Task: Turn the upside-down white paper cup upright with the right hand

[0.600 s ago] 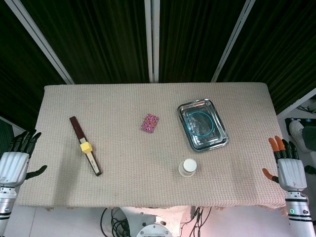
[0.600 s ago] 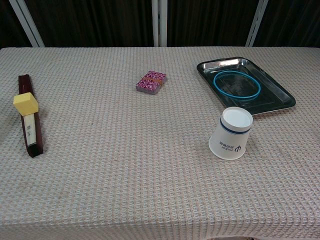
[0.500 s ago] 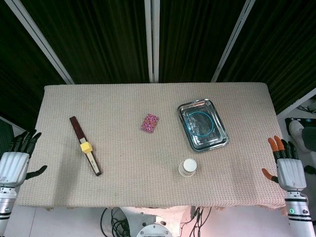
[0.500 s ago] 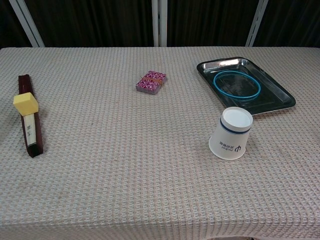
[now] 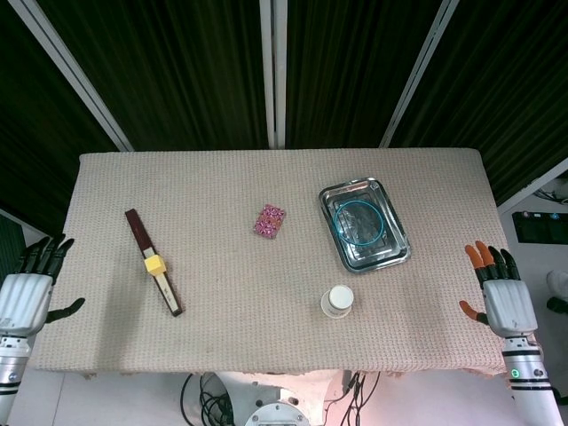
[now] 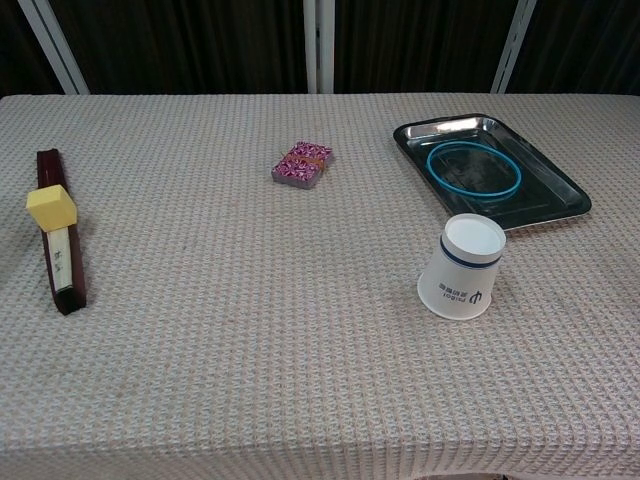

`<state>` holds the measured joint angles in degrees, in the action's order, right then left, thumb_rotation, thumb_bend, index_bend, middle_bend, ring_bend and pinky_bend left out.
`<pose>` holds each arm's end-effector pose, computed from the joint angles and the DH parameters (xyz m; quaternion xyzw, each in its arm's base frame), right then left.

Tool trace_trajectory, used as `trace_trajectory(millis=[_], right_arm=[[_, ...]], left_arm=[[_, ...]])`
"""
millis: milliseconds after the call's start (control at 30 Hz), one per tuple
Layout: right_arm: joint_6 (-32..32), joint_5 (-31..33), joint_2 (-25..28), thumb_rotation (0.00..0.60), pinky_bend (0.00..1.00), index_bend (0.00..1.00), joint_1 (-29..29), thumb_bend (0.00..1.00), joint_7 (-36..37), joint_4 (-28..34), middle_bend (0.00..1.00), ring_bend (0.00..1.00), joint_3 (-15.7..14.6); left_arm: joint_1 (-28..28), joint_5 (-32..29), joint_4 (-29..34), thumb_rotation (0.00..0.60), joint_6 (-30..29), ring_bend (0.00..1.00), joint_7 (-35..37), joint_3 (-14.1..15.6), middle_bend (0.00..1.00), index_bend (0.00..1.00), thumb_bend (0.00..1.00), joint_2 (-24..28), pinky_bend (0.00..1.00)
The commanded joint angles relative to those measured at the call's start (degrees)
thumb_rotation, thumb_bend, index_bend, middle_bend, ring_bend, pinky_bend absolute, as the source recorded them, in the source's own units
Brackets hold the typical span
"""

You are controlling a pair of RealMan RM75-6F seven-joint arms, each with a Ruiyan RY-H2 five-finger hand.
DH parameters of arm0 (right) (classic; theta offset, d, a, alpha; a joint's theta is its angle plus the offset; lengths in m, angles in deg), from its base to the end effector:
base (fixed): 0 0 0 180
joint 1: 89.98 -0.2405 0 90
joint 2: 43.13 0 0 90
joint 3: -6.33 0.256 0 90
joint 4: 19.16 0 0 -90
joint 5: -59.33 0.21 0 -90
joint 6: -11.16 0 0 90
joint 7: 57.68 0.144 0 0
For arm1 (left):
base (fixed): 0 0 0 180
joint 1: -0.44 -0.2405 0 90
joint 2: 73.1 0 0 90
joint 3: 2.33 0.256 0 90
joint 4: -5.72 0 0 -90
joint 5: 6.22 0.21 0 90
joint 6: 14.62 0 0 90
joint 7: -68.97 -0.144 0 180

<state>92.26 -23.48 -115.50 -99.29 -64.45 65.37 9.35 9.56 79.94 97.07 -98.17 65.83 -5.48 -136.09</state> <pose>-0.3198 -0.2075 0.1188 0.6241 -0.3642 0.3501 0.5960 -0.3022 0.2055 0.1643 -0.6283 -0.3422 -0.3793 0.5867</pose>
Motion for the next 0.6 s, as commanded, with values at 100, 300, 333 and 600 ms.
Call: trace_trajectory(millis=[100, 300, 333, 600], right_arm=[[-4.34, -3.50, 2.84, 0.600, 0.00, 0.00, -4.45, 0.10, -9.68, 8.78, 0.00, 0.00, 0.29], [-11.49, -7.81, 4.49, 0.600, 0.00, 0.00, -10.71, 0.10, -22.56, 18.60, 0.00, 0.00, 0.64], [-13.06, -7.59, 4.59, 0.600, 0.00, 0.00, -11.54, 0.10, -24.68, 19.91, 0.00, 0.00, 0.61], [-23.78, -0.69, 3.56, 0.600, 0.00, 0.00, -17.12, 0.10, -44.53, 28.74, 0.00, 0.00, 0.19]], left_arm=[[-0.04, -0.27, 0.32, 0.600, 0.30, 0.00, 0.11, 0.03, 0.01, 0.02, 0.14, 0.22, 0.10], [0.09, -1.29, 1.03, 0.600, 1.43, 0.00, -0.46, 0.10, 0.01, 0.02, 0.14, 0.40, 0.10], [0.12, -1.56, 1.16, 0.600, 1.66, 0.00, -0.15, 0.04, 0.01, 0.02, 0.14, 0.44, 0.10], [0.19, -1.93, 1.05, 0.600, 2.18, 0.00, 1.07, -0.03, 0.00, 0.02, 0.14, 0.73, 0.10]])
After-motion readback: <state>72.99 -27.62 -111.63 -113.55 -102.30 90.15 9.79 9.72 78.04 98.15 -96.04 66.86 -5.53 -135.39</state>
